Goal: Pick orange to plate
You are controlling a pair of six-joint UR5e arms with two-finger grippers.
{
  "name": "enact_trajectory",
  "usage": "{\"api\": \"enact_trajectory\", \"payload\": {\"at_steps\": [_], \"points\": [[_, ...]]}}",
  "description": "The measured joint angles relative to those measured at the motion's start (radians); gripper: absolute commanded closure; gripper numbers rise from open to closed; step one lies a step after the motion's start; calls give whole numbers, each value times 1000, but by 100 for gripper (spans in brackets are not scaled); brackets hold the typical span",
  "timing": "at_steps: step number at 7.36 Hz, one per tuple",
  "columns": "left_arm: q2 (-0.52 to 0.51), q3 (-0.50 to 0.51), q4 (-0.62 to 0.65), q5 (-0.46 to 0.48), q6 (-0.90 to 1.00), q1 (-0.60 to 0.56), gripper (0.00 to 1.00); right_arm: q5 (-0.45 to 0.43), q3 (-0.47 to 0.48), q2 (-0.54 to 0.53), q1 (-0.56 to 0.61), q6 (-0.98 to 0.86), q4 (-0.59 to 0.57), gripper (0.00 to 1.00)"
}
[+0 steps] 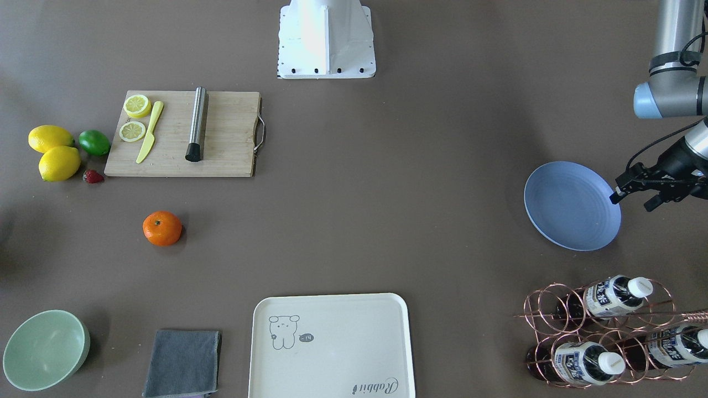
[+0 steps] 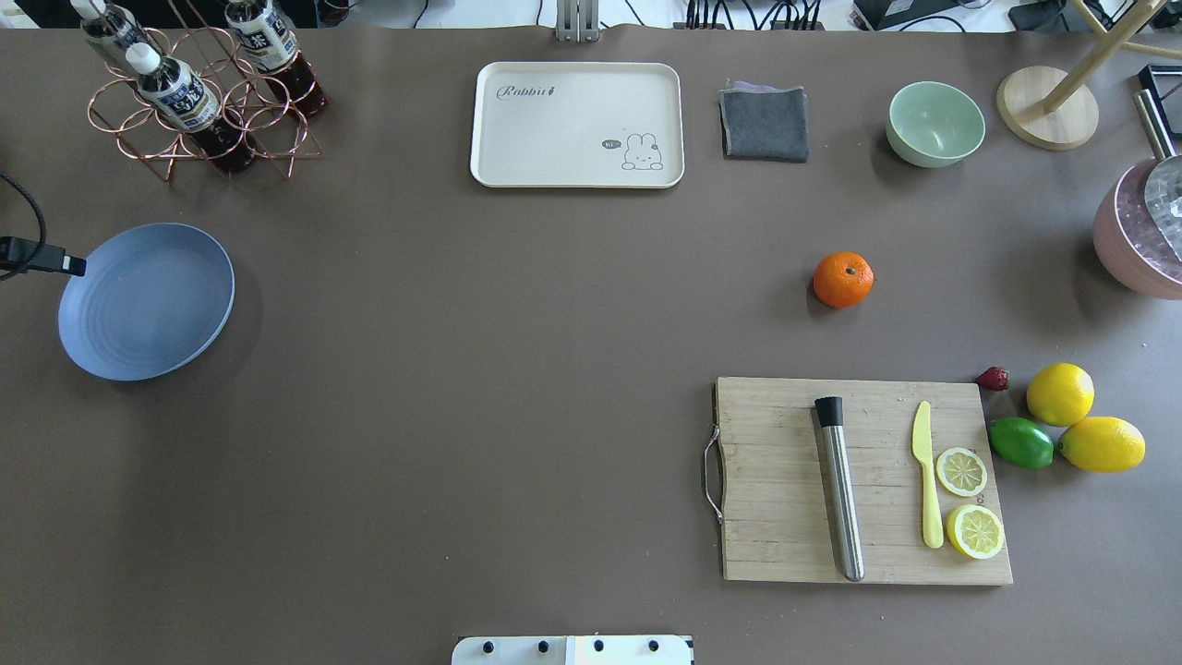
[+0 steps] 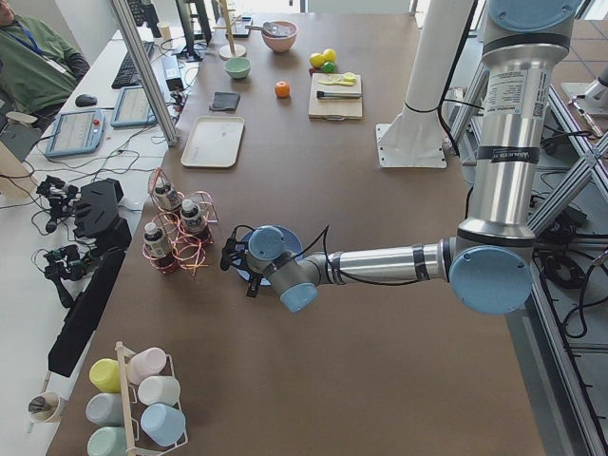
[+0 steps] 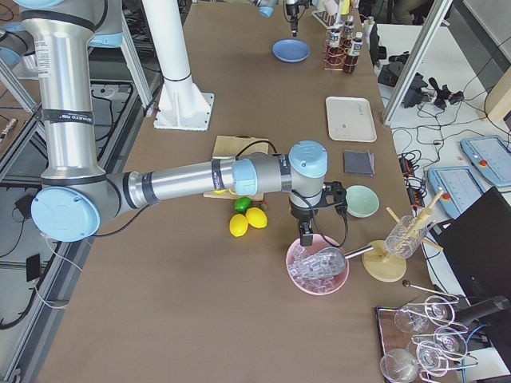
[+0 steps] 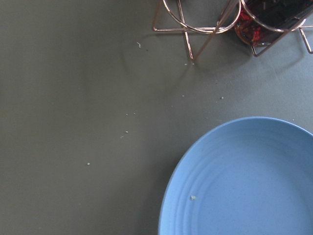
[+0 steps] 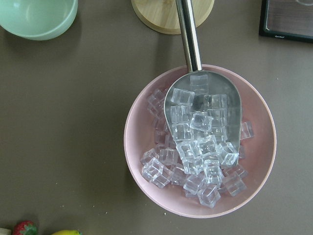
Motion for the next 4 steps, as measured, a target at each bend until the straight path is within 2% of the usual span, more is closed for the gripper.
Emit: {"api": "enact_trajectory", "payload": {"at_steps": [4], "points": [[-8,33,-3,0,-9,37,4,0,0,3,-1,0,0,0]]}}
